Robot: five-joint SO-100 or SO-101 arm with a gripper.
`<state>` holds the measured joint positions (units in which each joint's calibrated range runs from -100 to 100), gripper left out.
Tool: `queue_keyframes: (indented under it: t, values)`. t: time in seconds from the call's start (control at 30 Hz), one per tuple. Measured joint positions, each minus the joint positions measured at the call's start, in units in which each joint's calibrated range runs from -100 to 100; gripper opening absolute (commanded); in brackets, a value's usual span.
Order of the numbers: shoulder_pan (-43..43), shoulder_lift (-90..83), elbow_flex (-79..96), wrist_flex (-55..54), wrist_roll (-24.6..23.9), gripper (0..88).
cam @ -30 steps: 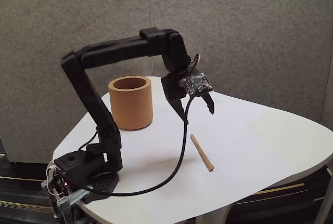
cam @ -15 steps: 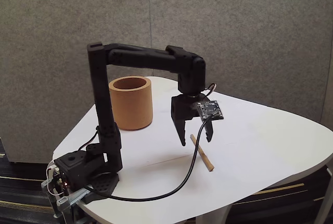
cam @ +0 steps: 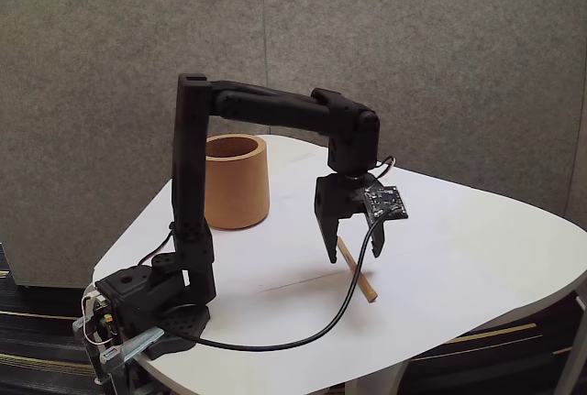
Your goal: Grab the pen and put it in the pen holder.
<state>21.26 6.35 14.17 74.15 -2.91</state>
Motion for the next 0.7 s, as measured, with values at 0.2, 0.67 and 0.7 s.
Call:
queue_keyframes:
  t: [0.2,0.67,0.7]
  values:
    - [0.0,0.59,0.0,0.0,0.0,30.6]
    - [-0.44,5.42,-2.71,0.0,0.05,30.6]
    - [-0.59,5.42,-2.71,0.0,0.05,30.6]
